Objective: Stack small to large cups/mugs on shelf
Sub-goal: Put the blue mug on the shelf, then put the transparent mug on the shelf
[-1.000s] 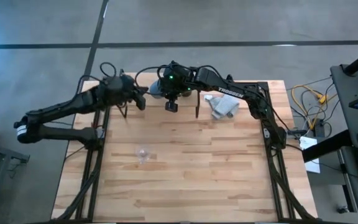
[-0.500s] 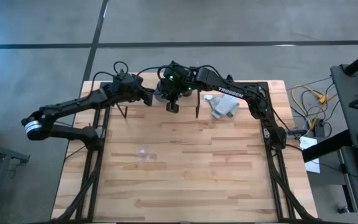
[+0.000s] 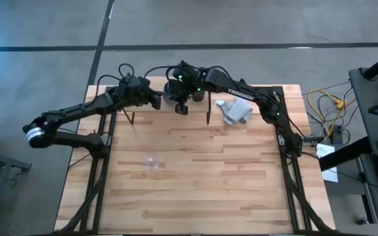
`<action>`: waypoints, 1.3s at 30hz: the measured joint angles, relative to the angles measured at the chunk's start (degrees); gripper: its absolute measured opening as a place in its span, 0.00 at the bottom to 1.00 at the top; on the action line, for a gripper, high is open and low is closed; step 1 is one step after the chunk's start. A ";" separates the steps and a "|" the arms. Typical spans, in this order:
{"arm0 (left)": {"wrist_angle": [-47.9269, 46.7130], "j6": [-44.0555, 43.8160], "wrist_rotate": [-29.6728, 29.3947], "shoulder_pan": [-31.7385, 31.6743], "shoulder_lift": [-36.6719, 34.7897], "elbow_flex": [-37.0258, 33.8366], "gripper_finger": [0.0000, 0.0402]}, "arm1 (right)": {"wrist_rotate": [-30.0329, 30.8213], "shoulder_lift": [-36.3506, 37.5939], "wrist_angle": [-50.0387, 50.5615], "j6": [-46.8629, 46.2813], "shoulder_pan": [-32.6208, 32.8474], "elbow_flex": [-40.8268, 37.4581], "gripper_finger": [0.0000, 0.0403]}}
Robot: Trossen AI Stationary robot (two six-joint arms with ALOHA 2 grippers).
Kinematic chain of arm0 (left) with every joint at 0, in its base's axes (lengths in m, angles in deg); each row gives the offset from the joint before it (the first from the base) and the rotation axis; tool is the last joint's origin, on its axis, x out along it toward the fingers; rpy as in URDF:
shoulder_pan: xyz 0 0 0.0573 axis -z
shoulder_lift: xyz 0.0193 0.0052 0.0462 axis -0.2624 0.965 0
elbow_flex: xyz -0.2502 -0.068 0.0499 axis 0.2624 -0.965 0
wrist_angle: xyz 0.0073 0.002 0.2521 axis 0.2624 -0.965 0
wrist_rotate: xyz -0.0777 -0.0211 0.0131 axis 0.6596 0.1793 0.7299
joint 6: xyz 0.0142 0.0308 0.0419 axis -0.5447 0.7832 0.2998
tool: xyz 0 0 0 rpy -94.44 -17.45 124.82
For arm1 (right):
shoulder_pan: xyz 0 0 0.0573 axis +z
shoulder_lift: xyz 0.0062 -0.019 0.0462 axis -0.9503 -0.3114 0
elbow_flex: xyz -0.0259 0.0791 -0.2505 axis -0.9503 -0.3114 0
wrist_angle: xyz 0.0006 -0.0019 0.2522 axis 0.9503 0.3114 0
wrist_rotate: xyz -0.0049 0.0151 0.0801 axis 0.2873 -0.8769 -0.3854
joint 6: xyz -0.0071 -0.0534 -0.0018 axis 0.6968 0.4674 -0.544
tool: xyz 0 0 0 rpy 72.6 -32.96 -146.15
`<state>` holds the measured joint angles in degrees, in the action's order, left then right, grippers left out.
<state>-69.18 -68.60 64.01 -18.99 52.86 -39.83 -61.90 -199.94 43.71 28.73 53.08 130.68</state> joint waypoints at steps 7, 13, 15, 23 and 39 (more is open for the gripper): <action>0.76 0.02 -0.71 -0.53 -0.14 -0.76 0.00 | -0.11 -0.91 -2.59 0.21 -0.25 0.02 0.02; 0.36 0.02 -0.28 -1.49 -0.10 -0.74 0.00 | -0.39 -0.89 -4.23 0.34 -0.42 -0.07 0.06; 0.13 0.02 0.58 -1.68 0.00 -0.79 0.00 | -0.71 -0.96 -4.62 0.35 -0.38 0.02 0.10; 0.35 0.02 0.60 -1.77 0.02 -0.76 0.00 | 0.59 -1.05 -10.12 0.39 -0.32 0.11 0.24; -0.22 2.50 1.34 -5.25 -0.35 -0.71 0.00 | 2.28 -0.46 -9.78 -0.71 -0.24 0.15 0.25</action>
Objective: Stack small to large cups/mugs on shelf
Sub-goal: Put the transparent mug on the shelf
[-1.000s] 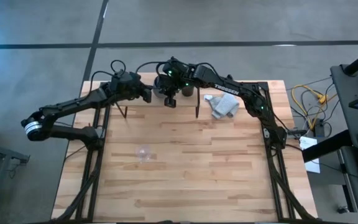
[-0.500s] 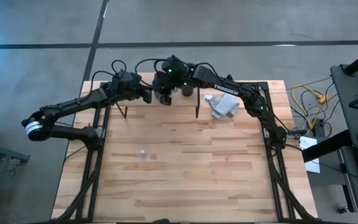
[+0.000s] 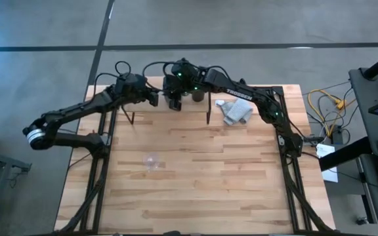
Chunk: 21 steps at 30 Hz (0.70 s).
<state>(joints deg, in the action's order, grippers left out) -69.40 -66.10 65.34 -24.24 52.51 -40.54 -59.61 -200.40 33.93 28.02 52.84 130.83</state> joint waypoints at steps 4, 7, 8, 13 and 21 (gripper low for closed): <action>0.00 0.06 1.93 -0.53 -1.26 0.08 0.00 | 0.70 1.55 0.15 -0.04 0.15 0.00 0.24; -1.04 0.05 4.13 -0.59 -3.62 0.15 0.00 | 0.95 3.64 0.56 -0.41 0.94 0.00 0.23; -1.58 0.05 5.32 -0.58 -4.70 0.28 0.00 | 0.96 4.75 0.73 -1.37 1.40 0.00 0.22; -3.00 -3.34 17.53 -0.59 -11.67 0.50 0.00 | 0.87 11.70 3.91 -8.18 4.64 0.06 0.20; -2.90 -9.12 33.00 0.17 -25.41 0.52 0.00 | 0.86 18.76 17.05 -18.24 10.24 -0.02 0.18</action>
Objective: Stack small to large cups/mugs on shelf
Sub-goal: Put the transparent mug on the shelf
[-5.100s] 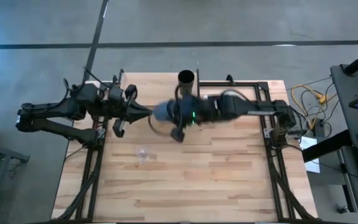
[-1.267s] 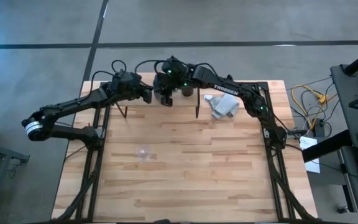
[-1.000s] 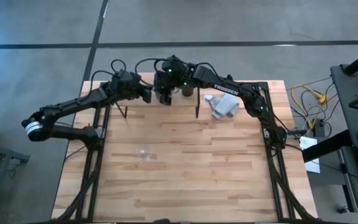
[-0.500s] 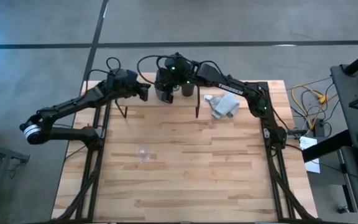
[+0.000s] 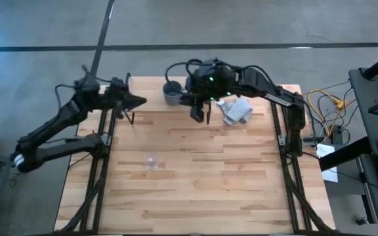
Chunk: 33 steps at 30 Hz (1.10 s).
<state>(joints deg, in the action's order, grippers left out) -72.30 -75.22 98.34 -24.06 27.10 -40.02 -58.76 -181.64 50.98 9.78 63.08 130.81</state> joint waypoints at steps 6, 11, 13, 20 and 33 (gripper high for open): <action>-0.03 -3.02 3.15 0.75 -6.73 -0.37 0.00 | 0.49 -0.76 7.74 -10.01 3.48 -0.22 0.18; -0.16 -7.34 5.06 0.77 -10.86 -0.97 0.00 | 0.50 -4.77 9.02 -12.11 7.05 -0.50 0.18; -0.42 -7.95 8.51 0.77 -11.72 -0.98 0.00 | 0.50 -6.86 9.04 -12.31 8.74 -0.55 0.18; -17.05 -11.58 13.52 0.82 -13.13 -1.03 0.00 | 0.46 -11.06 8.44 -11.49 13.61 -0.57 0.18; -36.10 8.47 14.75 3.34 -7.46 -0.92 0.00 | 6.51 -11.58 0.93 -13.38 16.58 -0.55 0.18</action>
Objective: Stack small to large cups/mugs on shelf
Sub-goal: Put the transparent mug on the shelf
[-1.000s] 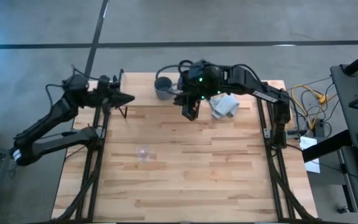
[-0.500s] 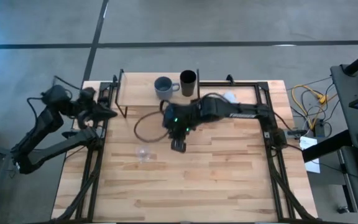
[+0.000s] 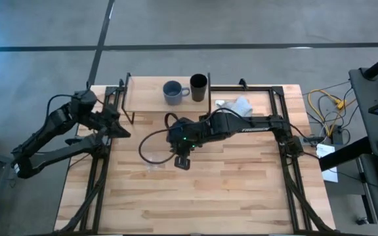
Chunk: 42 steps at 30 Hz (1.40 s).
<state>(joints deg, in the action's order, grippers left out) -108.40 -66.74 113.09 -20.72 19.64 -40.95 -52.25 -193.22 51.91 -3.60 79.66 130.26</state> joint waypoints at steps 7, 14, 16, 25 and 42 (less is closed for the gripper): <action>4.28 15.72 -3.29 3.04 1.65 1.72 0.00 | 0.07 0.00 -1.23 -0.49 -0.05 0.00 0.18; 4.88 22.07 -6.10 7.20 4.92 1.39 0.00 | 0.07 0.00 -0.83 -2.08 -0.05 0.00 0.18; 4.62 22.10 -6.55 9.23 6.81 1.19 0.00 | 0.07 0.00 -0.82 -2.07 -0.05 0.00 0.18; 5.32 23.14 -23.21 18.45 15.71 1.13 0.00 | 0.05 0.00 -0.60 -1.93 -0.21 0.00 0.18; 3.86 9.58 -29.48 18.73 26.09 1.56 0.00 | 0.04 0.00 7.14 0.60 -0.21 0.00 0.18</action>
<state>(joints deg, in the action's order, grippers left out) -104.53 -57.16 83.61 -1.99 45.73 -39.39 -52.20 -193.22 59.05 -3.00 79.45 130.26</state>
